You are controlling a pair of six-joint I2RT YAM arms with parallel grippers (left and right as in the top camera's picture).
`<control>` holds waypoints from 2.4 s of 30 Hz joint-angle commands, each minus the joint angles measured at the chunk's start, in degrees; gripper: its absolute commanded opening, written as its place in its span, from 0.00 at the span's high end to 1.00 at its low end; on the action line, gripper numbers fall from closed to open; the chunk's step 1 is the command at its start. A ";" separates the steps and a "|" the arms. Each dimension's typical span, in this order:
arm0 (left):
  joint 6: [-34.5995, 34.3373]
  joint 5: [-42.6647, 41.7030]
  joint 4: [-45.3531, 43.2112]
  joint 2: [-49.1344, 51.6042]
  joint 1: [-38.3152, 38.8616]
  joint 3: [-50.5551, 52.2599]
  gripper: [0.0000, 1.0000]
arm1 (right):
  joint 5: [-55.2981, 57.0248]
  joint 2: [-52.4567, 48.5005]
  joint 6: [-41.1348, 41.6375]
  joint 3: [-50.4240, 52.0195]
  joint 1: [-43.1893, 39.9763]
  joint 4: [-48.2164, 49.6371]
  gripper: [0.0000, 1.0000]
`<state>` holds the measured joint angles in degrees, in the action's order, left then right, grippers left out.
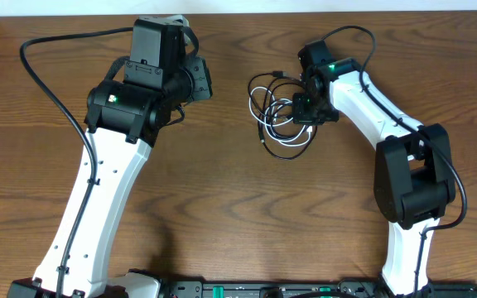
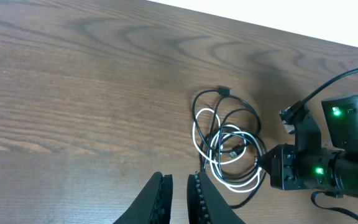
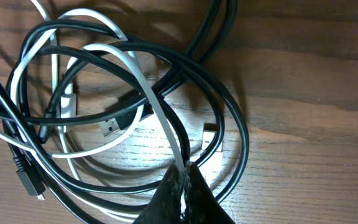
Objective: Untangle cables
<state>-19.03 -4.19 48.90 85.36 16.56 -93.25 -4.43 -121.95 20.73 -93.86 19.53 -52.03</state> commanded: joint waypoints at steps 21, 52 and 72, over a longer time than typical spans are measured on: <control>-0.50 -7.93 -0.48 4.85 -0.09 1.01 0.84 | -5.77 23.45 -7.04 -4.70 -1.09 0.17 0.99; 5.01 -17.11 -7.87 14.99 6.34 3.80 0.42 | -9.97 13.25 -6.64 -8.04 -11.37 -6.08 0.45; -5.99 -15.67 -16.94 36.48 7.10 3.80 0.57 | -10.05 12.55 -8.20 -8.04 -12.74 -5.81 0.49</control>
<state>-24.45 -19.22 32.47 120.75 23.75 -90.21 -14.15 -110.00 13.15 -101.51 6.46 -57.80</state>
